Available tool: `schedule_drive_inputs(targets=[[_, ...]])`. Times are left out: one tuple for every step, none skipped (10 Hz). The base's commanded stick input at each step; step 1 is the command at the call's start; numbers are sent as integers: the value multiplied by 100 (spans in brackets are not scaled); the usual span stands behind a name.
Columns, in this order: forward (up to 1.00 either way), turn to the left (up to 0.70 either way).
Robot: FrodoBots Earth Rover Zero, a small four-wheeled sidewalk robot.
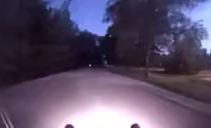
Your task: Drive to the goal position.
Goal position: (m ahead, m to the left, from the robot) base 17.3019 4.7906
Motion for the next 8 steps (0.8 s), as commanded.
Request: schedule_drive_inputs(targets=[[100,0],[100,0],[100,0],[100,0],[100,0],[100,0],[100,0],[100,8]])
